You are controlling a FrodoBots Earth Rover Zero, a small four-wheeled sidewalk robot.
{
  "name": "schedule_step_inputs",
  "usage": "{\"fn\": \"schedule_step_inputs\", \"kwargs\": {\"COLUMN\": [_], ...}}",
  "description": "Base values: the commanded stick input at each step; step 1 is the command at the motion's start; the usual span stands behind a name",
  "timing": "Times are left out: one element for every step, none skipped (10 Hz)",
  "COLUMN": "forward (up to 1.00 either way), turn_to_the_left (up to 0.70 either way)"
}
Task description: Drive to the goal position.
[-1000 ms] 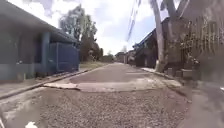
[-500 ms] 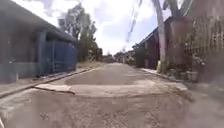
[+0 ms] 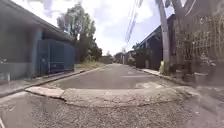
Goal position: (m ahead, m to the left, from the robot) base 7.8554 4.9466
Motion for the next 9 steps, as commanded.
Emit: {"fn": "schedule_step_inputs", "kwargs": {"forward": [0.7,0.7,0.7,0.7,0.7,0.7,0.7,0.7,0.7], "turn_to_the_left": [0.0,0.0,0.0,0.0,0.0,0.0,0.0,0.0,0.0]}}
